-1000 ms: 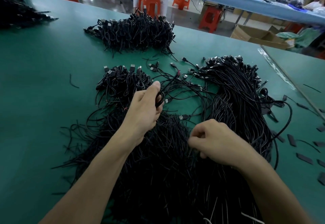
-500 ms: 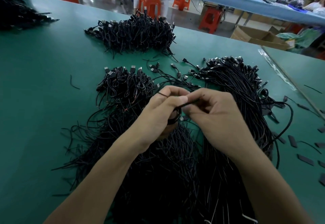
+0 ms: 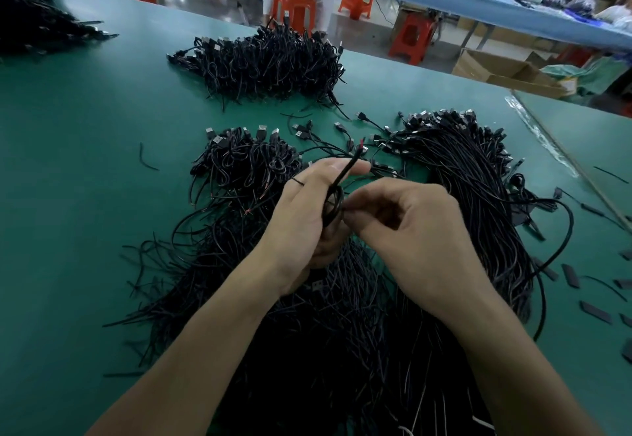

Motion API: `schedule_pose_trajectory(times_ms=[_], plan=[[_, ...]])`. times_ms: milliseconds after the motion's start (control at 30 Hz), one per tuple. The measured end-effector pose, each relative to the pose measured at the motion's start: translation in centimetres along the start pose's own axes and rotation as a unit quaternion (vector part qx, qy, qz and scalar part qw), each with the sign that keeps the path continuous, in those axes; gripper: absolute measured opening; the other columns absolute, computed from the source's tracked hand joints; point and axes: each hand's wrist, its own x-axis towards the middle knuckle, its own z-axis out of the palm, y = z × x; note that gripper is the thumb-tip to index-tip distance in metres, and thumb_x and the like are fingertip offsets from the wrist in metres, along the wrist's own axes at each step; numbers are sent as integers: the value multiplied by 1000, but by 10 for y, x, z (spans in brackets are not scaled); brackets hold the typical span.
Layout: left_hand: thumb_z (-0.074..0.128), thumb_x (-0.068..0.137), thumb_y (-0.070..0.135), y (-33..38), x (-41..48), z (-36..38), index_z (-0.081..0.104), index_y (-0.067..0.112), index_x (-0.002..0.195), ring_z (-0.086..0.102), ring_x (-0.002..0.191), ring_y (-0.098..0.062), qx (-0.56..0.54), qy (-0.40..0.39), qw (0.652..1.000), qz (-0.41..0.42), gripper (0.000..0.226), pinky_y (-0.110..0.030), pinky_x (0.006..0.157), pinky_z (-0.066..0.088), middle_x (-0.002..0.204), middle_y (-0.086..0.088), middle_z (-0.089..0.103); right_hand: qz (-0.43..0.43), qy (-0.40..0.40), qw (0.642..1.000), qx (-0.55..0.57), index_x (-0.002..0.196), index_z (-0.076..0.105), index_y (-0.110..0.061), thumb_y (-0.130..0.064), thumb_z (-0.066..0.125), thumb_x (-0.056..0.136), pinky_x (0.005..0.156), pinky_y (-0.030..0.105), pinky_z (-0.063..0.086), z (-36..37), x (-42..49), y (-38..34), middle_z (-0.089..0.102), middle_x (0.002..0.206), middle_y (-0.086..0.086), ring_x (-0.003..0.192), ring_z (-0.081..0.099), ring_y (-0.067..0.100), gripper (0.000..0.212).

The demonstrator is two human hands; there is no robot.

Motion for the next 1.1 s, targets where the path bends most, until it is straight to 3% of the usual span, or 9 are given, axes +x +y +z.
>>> schedule_pose_trajectory(times_ms=[200,333,467,567,700,833,967,1033,1100], plan=[[37,107,39,-1,2,-1,76,19,73,22,32,-12,20,55,998,8,55,-14,39,23,49,-6,35,-45,-82,990,-110,91,72,-29,-13,67,90,71,7,37,-6,1,-8,61,84,-15,82,55,1,16],[34,107,46,0,1,0,77,17,69,24,32,-9,18,80,996,-17,64,-14,38,23,51,-9,40,-21,-35,995,-94,88,70,-28,-16,72,89,70,8,38,2,-2,-6,60,79,-17,77,55,1,12],[33,106,50,1,2,0,77,20,65,23,31,-7,9,78,996,-51,67,-13,35,23,41,6,35,-3,-2,994,-111,85,66,-32,-19,71,89,70,16,40,7,-5,-3,58,81,-16,76,54,0,14],[35,105,51,0,2,1,78,17,71,25,31,-7,3,94,994,-56,64,-14,34,23,44,3,38,-41,-14,986,-161,86,58,-31,-23,62,94,71,21,43,11,-9,-4,51,88,-15,79,51,3,12],[38,104,50,2,2,3,70,16,59,26,33,-9,45,115,990,-74,65,-14,35,23,44,1,38,-161,-28,955,-247,93,62,-15,-18,54,97,73,27,48,13,-14,-6,51,94,-5,88,49,9,10],[42,104,47,2,-1,-1,34,19,59,19,34,-9,15,45,995,-87,54,-13,37,20,45,4,27,-313,2,887,-338,89,66,-8,-4,63,93,69,38,45,2,-9,-5,58,88,6,79,50,23,7],[44,105,39,1,-5,-3,52,23,58,20,35,-4,27,-27,987,-153,49,-13,37,16,48,6,30,-394,-17,846,-358,88,69,-8,-2,62,91,78,36,43,-10,-2,-8,66,100,9,95,59,26,11],[45,103,30,1,-5,-3,55,26,52,21,34,-3,31,-38,981,-189,52,-11,38,15,46,8,31,-387,-68,848,-356,90,69,-10,-3,64,90,78,34,41,-13,1,-9,65,101,7,94,58,24,8],[46,102,37,1,-4,-2,50,26,46,21,33,-2,20,-52,974,-218,57,-8,37,15,43,10,32,-355,-94,863,-346,89,68,-10,-4,66,90,73,32,38,-15,2,-7,62,92,5,84,54,23,7]])
